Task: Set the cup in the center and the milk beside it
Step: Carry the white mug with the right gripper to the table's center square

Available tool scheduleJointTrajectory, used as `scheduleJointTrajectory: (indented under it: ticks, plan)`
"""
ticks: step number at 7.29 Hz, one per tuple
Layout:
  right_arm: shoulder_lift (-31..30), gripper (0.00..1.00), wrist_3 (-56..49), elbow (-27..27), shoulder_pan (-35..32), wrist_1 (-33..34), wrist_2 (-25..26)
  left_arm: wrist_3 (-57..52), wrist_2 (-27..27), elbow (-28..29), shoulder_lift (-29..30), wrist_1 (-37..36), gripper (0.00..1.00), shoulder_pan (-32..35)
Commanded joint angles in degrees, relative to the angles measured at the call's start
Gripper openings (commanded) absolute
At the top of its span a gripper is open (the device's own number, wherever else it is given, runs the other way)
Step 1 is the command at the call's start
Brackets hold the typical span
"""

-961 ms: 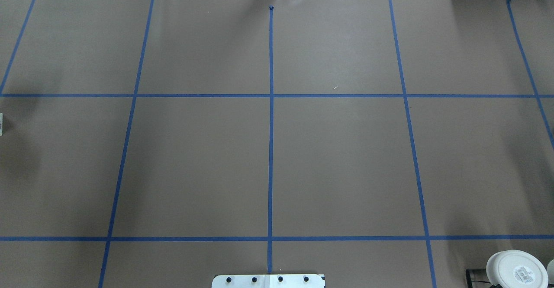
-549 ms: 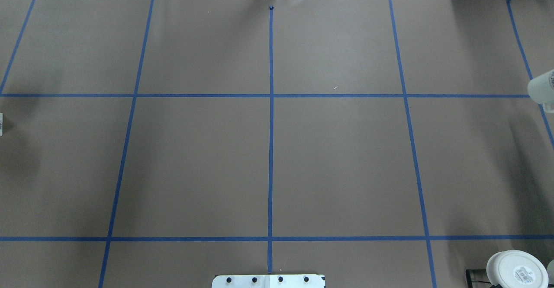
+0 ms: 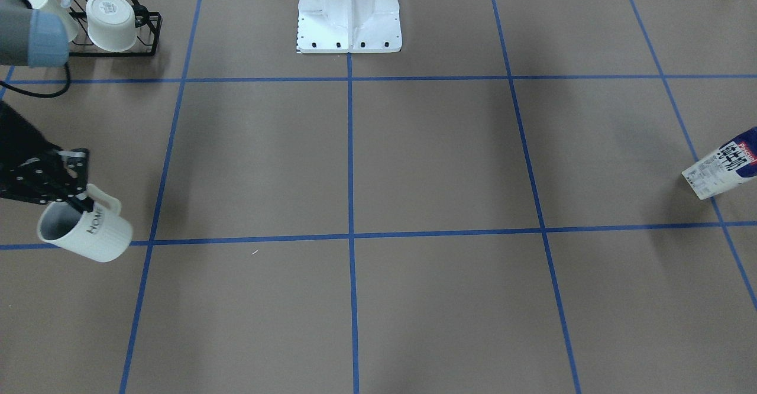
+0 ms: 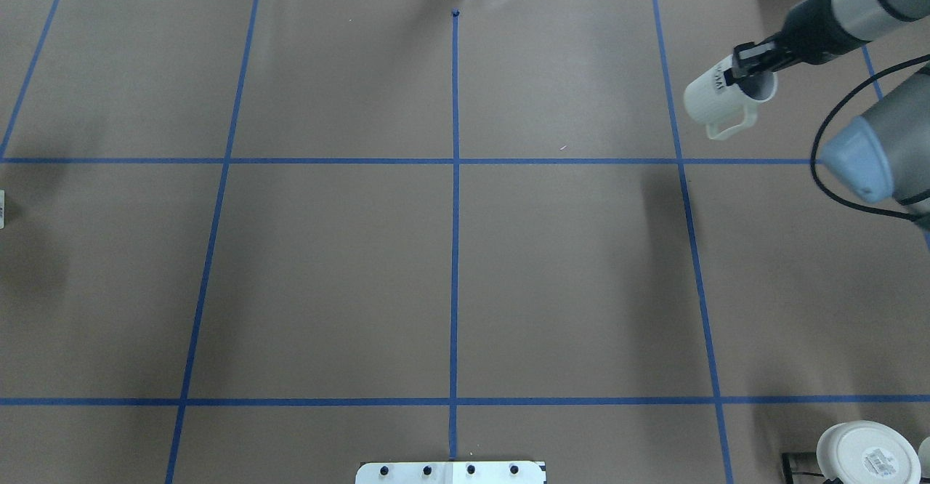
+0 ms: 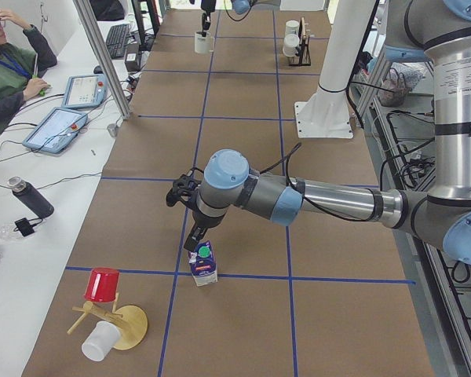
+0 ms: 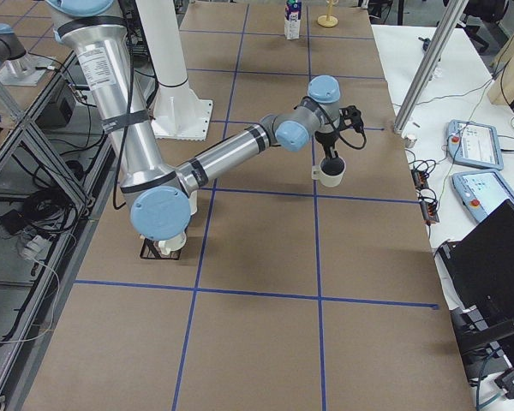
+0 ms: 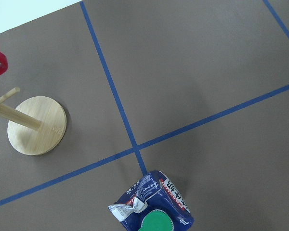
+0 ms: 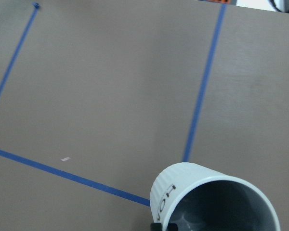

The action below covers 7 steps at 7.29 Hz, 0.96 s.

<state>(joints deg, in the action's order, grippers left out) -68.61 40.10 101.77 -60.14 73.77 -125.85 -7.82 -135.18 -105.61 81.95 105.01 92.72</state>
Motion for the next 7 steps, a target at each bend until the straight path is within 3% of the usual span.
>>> scheduleJointTrajectory:
  ticks: [1, 2, 3, 5, 7]
  plan:
    - [8.9, 0.00, 14.9, 1.2, 11.1, 7.6, 9.8, 0.0, 0.0, 0.0, 0.0, 0.0, 0.98, 0.0]
    - [15.5, 0.00, 18.2, 1.1, 16.7, 18.7, 16.4, 0.0, 0.0, 0.0, 0.0, 0.0, 0.98, 0.0]
    - [20.6, 0.00, 23.7, 0.0, 21.8, 25.3, 22.3, 0.0, 0.0, 0.0, 0.0, 0.0, 0.98, 0.0]
    - [25.5, 0.00, 32.2, -3.8, 27.4, 27.8, 23.4, -0.1, 0.0, 0.5, 0.0, 0.0, 0.98, 0.0]
    - [35.1, 0.00, 35.6, -15.1, 31.1, 28.4, 24.6, 0.0, 0.0, 0.6, 0.0, 0.0, 0.98, -0.1]
